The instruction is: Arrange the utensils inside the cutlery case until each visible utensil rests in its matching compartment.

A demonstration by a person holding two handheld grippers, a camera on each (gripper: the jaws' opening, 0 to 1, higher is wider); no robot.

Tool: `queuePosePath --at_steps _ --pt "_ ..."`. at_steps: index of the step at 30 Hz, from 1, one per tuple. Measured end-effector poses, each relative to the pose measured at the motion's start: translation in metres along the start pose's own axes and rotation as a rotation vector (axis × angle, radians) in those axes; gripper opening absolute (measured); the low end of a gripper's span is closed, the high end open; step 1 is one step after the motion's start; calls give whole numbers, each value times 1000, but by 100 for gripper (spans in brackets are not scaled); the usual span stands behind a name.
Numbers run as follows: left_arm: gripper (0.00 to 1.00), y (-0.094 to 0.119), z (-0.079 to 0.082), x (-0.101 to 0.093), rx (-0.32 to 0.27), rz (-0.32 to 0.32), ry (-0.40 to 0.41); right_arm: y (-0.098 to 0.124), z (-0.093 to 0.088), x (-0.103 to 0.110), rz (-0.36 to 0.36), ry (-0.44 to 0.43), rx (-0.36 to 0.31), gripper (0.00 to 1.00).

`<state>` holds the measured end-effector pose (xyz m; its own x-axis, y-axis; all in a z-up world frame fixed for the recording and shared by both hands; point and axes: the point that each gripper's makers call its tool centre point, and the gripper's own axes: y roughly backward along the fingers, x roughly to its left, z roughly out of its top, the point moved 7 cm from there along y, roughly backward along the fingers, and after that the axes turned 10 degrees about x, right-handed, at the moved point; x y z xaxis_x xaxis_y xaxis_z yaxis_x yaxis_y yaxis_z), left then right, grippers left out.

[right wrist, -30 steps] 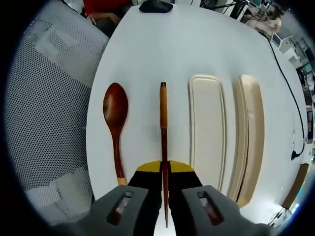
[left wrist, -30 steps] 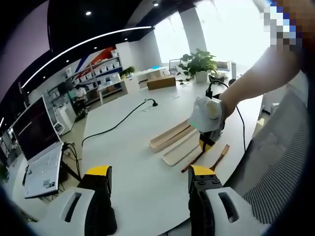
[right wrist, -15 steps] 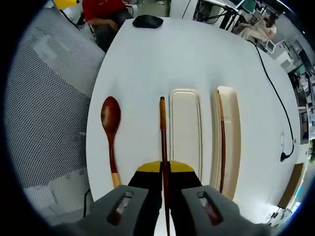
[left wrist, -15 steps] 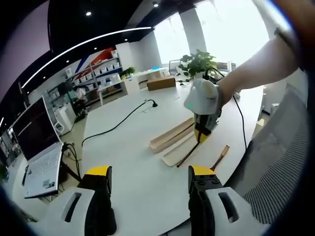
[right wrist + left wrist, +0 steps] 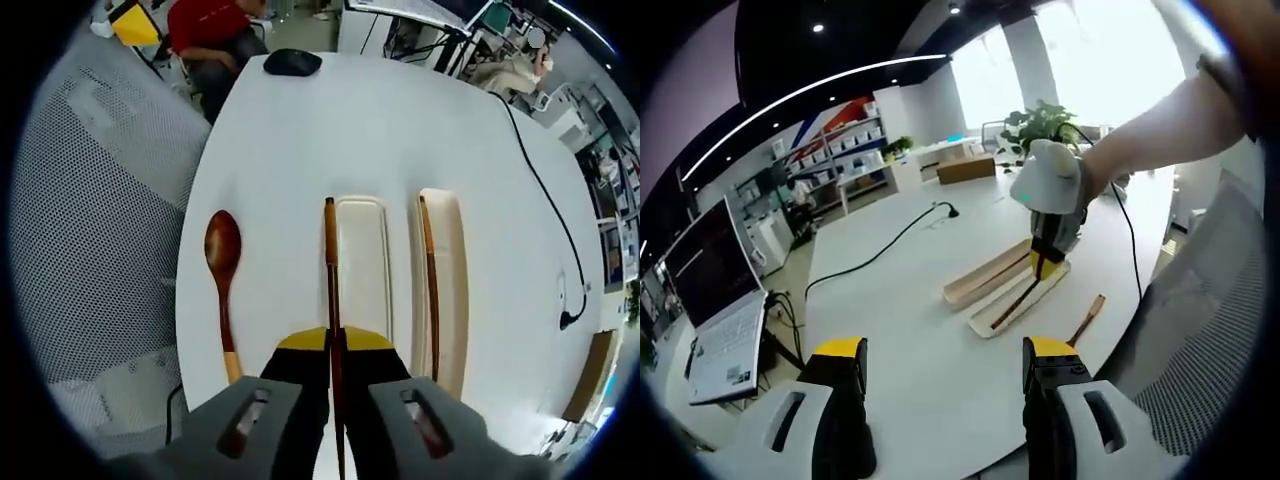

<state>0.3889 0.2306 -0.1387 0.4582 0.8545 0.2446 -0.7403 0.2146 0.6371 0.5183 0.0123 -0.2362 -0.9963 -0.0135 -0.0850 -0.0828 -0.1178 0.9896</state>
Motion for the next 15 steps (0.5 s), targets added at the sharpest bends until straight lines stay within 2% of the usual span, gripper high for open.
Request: queuePosePath --at_steps 11,15 --pt "65 0 0 0 -1 0 7 15 1 -17 -36 -21 -57 0" --pt "65 -1 0 0 2 0 4 16 -3 -28 -50 -29 -40 0"
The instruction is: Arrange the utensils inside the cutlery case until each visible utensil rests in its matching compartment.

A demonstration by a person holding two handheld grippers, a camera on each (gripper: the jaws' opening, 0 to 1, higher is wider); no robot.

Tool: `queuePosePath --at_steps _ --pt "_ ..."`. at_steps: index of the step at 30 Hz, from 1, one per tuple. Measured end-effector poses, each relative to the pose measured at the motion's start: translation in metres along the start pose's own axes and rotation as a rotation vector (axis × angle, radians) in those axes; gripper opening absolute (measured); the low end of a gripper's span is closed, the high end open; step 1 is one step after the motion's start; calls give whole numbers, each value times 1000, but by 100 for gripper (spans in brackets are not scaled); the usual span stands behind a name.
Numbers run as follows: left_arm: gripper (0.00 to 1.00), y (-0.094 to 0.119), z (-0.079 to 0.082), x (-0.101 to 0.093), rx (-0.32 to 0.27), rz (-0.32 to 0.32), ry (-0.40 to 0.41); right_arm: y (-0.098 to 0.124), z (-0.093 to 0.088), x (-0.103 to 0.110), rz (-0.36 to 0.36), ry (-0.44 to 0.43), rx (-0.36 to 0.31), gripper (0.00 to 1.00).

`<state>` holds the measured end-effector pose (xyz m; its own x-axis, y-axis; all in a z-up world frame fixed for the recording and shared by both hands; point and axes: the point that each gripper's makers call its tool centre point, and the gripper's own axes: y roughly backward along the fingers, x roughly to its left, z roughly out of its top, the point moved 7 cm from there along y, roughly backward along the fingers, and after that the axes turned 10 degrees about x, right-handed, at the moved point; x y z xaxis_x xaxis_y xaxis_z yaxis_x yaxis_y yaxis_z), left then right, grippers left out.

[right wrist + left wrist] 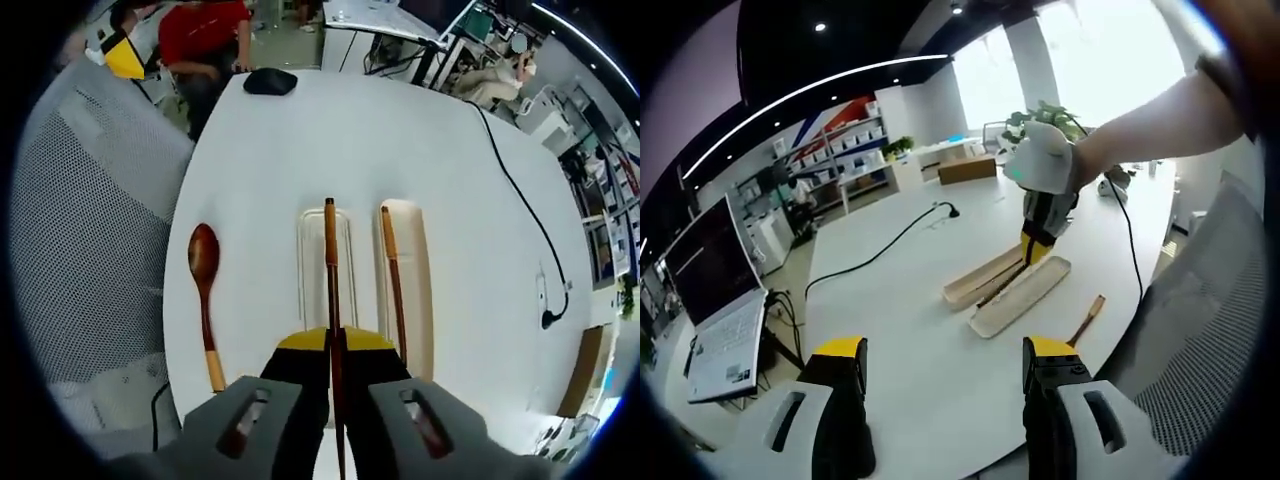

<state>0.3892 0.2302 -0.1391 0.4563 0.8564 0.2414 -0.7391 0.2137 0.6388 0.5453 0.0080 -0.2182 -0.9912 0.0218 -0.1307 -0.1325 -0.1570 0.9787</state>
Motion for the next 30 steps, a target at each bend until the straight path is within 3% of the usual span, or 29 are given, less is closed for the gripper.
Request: queuePosePath --at_steps 11,20,30 --pt "65 0 0 1 0 0 8 3 5 -28 -40 -23 -1 0" --pt "65 -1 -2 0 11 -3 5 -15 5 -48 -43 -17 45 0" --pt "65 -2 -3 0 25 -10 2 -31 6 -55 -19 -4 74 0"
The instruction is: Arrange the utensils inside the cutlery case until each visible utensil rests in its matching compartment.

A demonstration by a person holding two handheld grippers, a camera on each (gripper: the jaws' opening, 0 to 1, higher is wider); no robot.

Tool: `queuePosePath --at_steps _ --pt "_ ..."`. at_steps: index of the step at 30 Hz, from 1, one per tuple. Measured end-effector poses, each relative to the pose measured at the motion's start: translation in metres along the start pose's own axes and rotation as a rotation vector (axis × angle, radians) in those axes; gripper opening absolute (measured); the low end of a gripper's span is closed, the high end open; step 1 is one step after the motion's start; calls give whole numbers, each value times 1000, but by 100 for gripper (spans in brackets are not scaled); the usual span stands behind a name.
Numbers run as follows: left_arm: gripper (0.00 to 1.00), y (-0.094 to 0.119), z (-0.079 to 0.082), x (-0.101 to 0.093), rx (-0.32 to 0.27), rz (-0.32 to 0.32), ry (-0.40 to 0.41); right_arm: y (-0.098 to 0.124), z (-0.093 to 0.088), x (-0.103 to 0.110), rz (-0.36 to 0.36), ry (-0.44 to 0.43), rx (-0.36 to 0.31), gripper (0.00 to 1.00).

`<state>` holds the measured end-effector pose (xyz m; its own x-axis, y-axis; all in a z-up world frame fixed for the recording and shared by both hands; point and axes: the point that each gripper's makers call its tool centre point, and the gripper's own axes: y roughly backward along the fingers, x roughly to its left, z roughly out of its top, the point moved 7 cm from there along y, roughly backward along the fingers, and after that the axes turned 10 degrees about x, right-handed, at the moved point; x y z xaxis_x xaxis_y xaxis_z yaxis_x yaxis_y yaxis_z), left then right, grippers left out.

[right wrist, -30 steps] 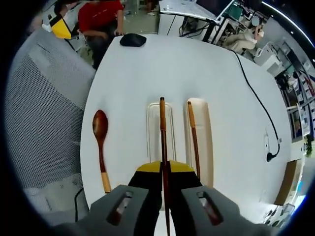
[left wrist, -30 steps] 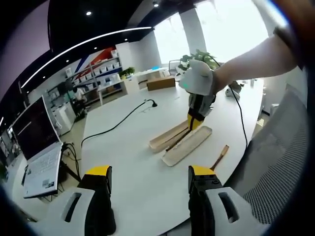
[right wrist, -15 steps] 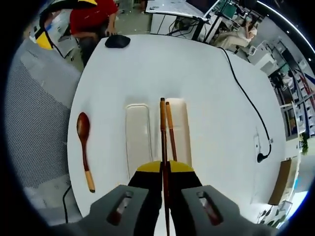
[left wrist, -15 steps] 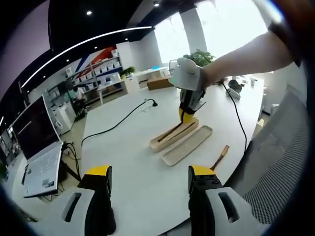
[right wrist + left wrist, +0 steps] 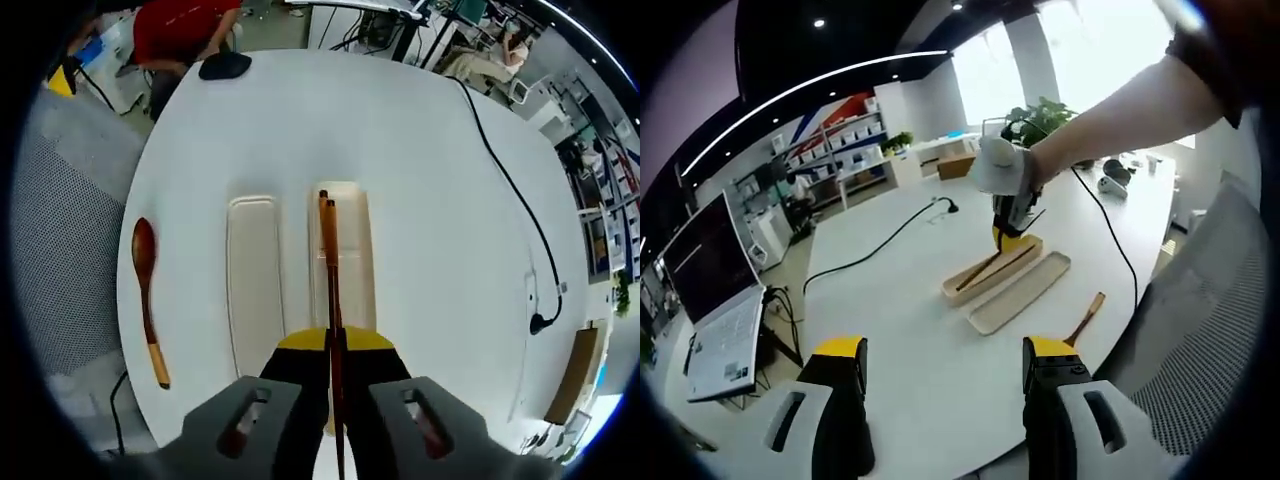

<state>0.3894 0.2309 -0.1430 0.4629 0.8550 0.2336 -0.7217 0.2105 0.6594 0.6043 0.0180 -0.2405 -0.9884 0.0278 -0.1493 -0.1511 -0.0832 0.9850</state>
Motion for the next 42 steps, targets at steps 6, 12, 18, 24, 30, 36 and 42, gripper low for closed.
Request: queuePosePath --at_steps 6,12,18,24,30,36,42 --pt "65 -1 -1 2 2 2 8 -7 3 -5 7 0 2 0" --pt "65 -2 0 2 6 -5 8 -17 3 -6 17 9 12 0" --pt "65 -3 0 3 8 -7 14 -23 3 -9 21 19 20 0" --pt "65 -4 -1 2 16 -10 13 -27 8 -12 21 30 12 0" --pt "65 -4 -1 3 20 -8 21 -35 11 -14 24 54 26 0" --pt "65 -4 -2 3 24 -10 20 -44 9 -14 29 58 50 0" --pt "65 -4 -1 3 25 -9 26 -46 8 -15 31 62 50 0"
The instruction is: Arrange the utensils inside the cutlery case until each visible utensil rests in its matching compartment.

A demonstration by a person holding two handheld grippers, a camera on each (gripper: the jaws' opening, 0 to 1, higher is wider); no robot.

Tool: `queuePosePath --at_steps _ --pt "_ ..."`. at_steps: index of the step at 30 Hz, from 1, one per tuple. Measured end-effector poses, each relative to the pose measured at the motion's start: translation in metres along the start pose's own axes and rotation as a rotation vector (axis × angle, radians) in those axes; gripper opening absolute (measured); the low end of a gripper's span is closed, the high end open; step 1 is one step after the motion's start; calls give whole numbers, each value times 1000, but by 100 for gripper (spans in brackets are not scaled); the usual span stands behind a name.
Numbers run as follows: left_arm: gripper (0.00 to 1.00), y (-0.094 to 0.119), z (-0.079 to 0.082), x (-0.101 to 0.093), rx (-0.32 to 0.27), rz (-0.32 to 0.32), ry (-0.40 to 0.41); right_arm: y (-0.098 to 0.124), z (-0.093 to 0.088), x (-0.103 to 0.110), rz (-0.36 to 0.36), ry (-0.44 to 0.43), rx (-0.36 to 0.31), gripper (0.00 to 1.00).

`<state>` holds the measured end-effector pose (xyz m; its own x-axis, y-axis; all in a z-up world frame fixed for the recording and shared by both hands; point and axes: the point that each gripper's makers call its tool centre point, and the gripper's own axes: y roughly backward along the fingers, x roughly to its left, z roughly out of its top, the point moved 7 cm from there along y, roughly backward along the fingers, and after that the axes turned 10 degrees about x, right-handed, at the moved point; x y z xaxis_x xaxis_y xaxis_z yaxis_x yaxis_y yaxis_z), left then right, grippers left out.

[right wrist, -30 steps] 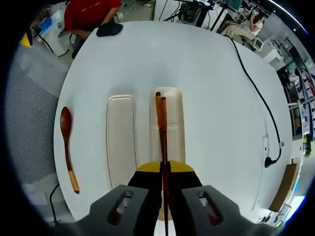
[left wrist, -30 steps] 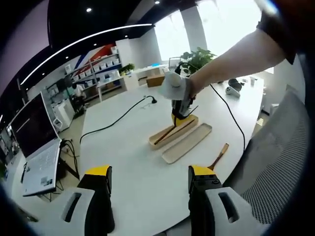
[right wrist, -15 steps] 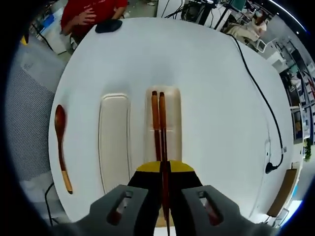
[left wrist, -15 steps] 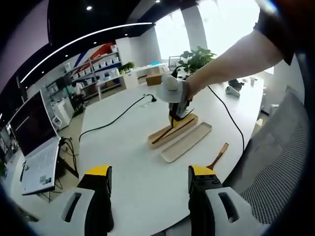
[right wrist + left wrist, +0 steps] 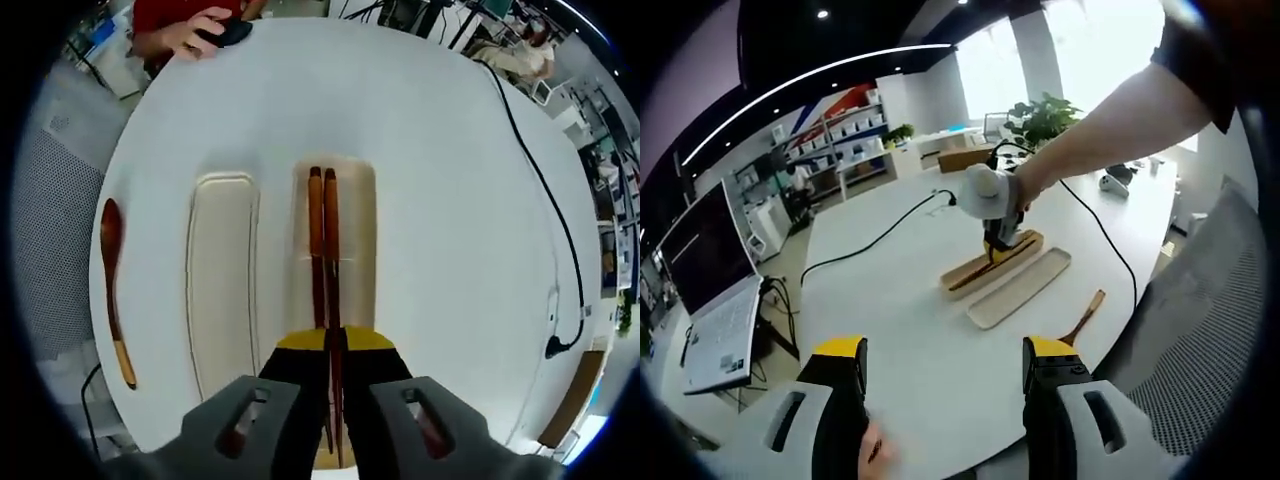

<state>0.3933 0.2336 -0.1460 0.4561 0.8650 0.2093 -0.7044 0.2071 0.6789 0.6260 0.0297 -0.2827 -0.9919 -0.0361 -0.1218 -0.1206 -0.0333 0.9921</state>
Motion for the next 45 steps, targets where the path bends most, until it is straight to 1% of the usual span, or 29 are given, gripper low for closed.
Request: queuePosePath --at_steps 2,3,6,9,11,13,20,21,22,26,29,32,35,40,45 --pt "65 0 1 0 -7 -6 3 0 0 -2 -8 -17 -9 0" --pt "65 0 3 -1 -20 -11 5 0 0 -1 6 -16 -8 0" --pt "65 -1 2 -1 -11 -10 -2 -1 -1 0 4 -6 -2 2" --pt "65 -1 2 -1 -12 -12 1 3 -2 0 3 -21 -11 3" --pt "65 0 2 -1 -13 -9 1 9 -4 0 -7 -33 -25 4" --pt "65 0 2 -1 -12 -10 1 16 -5 1 -19 -66 -58 5" --pt "65 1 4 -1 -22 -8 -7 31 -18 13 -56 -115 -100 12" --pt "65 1 4 -2 -24 -8 -10 35 -21 15 -66 -148 -117 13" --pt "65 1 4 -2 -24 -7 -12 37 -23 17 -78 -178 -120 14" --pt "65 3 4 -1 -34 -1 -12 45 -30 36 -102 -159 -108 16" --pt "65 3 5 -1 -39 2 -20 51 -33 48 -95 -183 -134 19" --pt "65 4 5 -2 -45 -1 -19 56 -36 58 -108 -205 -155 20" --pt "65 4 5 -2 -47 -4 -18 60 -38 69 -110 -214 -164 22" --pt "65 4 6 -3 -51 4 -35 69 -42 80 -128 -212 -167 22" --pt "65 5 7 -3 -57 10 -44 80 -46 87 -142 -235 -188 23"
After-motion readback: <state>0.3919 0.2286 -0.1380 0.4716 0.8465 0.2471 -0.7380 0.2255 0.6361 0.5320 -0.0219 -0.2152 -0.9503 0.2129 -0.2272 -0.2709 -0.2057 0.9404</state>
